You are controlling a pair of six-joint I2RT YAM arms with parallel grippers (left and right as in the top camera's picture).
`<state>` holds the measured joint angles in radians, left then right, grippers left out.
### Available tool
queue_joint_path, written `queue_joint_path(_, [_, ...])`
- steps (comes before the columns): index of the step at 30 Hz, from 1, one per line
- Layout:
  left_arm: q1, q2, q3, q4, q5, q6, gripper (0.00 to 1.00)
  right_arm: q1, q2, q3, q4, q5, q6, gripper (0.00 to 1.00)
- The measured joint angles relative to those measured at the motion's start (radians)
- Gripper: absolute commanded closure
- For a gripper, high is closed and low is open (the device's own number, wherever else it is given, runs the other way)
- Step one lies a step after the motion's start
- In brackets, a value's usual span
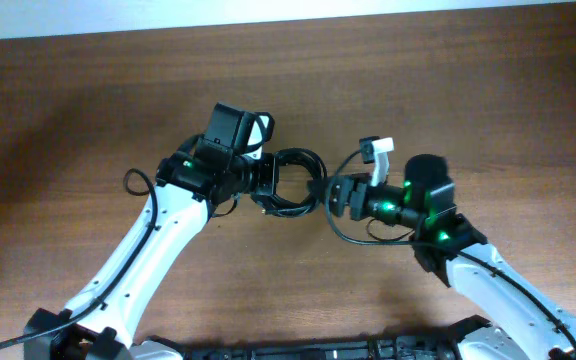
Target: Untangle cables
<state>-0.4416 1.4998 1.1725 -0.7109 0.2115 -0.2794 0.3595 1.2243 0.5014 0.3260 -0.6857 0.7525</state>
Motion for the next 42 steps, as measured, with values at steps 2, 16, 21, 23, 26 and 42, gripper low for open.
queue_joint_path(2, [0.000,0.000,0.000,0.000,0.030,0.004,1.00,0.061,0.010,0.000,-0.002,0.098,-0.002,0.88])
queue_joint_path(16, [0.134,-0.006,0.002,-0.063,-0.258,-0.325,1.00,0.100,0.008,0.000,0.077,0.075,-0.001,0.07])
queue_joint_path(21, [0.129,-0.006,0.002,-0.063,-0.070,0.021,1.00,0.100,0.002,0.002,0.198,0.126,-0.085,0.15])
queue_joint_path(23, [0.128,-0.006,0.002,-0.063,0.006,0.104,1.00,0.100,0.002,0.004,0.171,0.195,-0.140,0.51])
queue_joint_path(26, [0.128,-0.006,0.002,-0.057,0.081,0.140,1.00,0.100,0.003,0.005,0.090,0.234,-0.156,0.72])
queue_joint_path(42, [0.130,-0.032,0.002,-0.176,-0.132,-0.300,1.00,0.132,0.016,0.023,-0.053,0.154,-0.158,0.96])
